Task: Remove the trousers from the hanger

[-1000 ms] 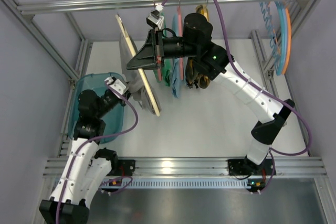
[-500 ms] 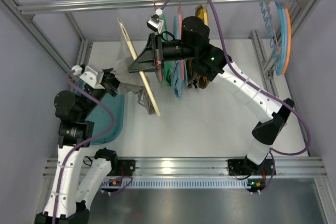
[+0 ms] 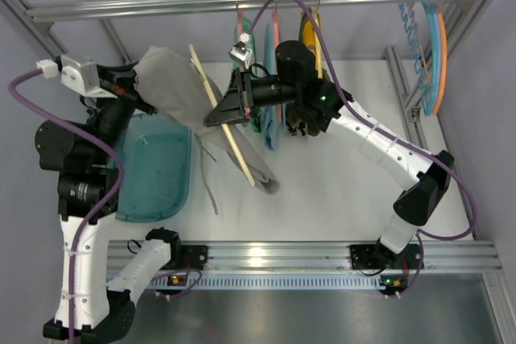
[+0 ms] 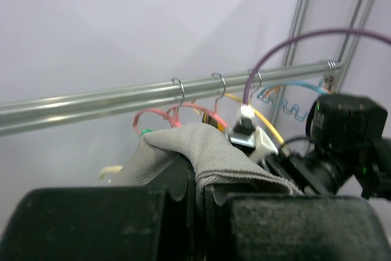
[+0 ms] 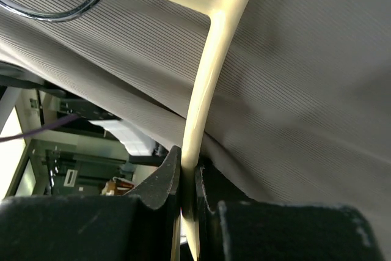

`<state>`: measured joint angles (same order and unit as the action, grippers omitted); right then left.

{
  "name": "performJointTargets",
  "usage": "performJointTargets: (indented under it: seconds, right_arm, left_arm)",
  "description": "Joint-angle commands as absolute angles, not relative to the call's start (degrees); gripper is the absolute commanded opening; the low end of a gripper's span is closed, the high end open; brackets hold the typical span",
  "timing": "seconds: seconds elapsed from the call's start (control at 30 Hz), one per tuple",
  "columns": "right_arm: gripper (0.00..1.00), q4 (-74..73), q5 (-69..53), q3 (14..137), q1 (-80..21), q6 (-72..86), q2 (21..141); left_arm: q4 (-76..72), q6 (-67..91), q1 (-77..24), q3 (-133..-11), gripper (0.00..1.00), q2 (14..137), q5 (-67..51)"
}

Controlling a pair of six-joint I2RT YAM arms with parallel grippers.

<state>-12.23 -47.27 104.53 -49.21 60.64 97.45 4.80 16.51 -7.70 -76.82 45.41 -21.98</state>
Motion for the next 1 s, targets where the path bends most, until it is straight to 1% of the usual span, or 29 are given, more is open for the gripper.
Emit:
performJointTargets:
  seconds: [0.0,0.17,0.2,0.3,0.33,0.57,0.73,0.87,0.9,0.97]
  right_arm:
    - [0.0,-8.8,-48.0,102.8,-48.3,57.5,93.3]
    - [0.0,-9.8,-47.7,100.6,-48.2,56.4,92.7]
    - [0.0,-10.3,-47.5,100.3,-48.2,56.4,92.7]
    - [0.0,-11.0,-47.1,98.4,-48.2,56.3,92.5]
    - [0.0,-11.0,-47.1,97.2,-48.3,56.2,92.5]
    - [0.0,-11.4,-46.6,94.8,-48.2,56.2,93.3]
    - [0.0,-12.2,-45.8,95.4,-48.8,55.8,93.6]
    - [0.0,-10.8,-47.4,96.3,-49.7,55.5,93.9]
    - [0.0,-10.5,-47.7,96.4,-49.9,55.5,93.8]
    - [0.0,-10.3,-48.2,96.4,-50.3,55.1,93.4]
  left_arm:
    - [-0.3,18.6,-7.9,-86.4,0.0,48.7,-15.1]
    - [2.4,16.0,-7.9,-96.7,0.0,53.6,-7.4]
    - [2.6,15.6,-7.9,-100.2,0.0,55.4,-4.2]
    - [3.5,15.7,-7.9,-106.2,0.0,58.3,-0.7]
    - [3.3,15.6,-7.9,-107.5,0.0,58.7,2.4]
    - [2.1,9.9,-7.9,-117.9,0.0,62.8,7.9]
    - [2.6,3.6,-7.9,-118.9,0.0,62.9,13.5]
    - [1.3,0.5,-7.9,-113.0,0.0,58.6,16.6]
    - [1.1,-2.1,-7.9,-109.0,0.0,57.4,18.4]
    - [0.5,-4.1,-7.9,-105.1,0.0,54.1,20.2]
